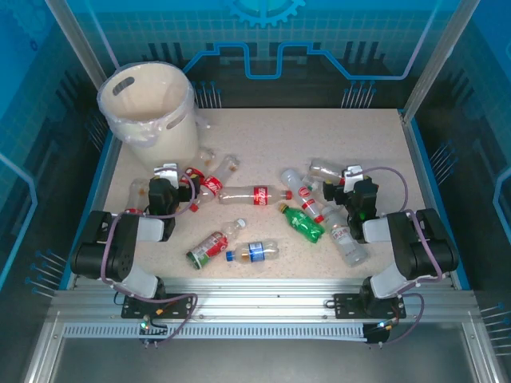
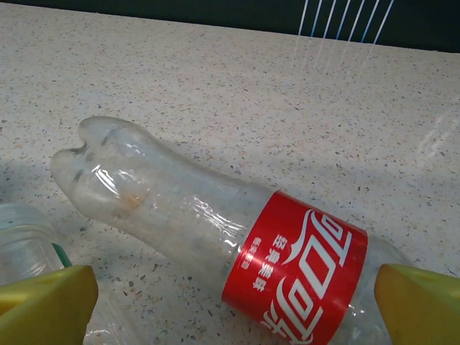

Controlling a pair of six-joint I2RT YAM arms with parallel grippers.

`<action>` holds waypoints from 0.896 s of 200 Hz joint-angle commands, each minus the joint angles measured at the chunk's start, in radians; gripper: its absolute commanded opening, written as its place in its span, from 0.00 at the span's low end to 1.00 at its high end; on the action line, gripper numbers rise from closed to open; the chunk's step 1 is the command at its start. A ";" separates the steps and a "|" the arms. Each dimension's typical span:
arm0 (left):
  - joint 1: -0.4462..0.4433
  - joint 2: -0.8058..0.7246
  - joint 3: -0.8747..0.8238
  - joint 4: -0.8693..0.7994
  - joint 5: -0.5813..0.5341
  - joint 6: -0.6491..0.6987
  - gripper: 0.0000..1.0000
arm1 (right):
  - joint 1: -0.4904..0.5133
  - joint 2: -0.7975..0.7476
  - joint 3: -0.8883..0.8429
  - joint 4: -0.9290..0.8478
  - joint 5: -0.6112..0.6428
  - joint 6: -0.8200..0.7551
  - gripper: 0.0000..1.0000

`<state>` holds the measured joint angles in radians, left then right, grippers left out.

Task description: Put the plastic bottles in the bin

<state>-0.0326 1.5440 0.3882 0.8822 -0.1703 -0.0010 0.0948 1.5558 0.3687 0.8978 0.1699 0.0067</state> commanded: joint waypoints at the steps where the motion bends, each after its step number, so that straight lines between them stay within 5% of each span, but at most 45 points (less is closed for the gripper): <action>1: 0.008 0.006 -0.007 0.039 0.002 -0.008 0.99 | -0.014 -0.014 0.021 0.007 -0.016 -0.007 1.00; 179: 0.014 0.004 -0.002 0.028 0.015 -0.011 0.99 | -0.031 -0.016 0.027 -0.005 -0.053 0.003 1.00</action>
<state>-0.0307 1.5440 0.3882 0.8818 -0.1699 -0.0010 0.0772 1.5558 0.3691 0.8902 0.1326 0.0071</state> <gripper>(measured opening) 0.991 0.996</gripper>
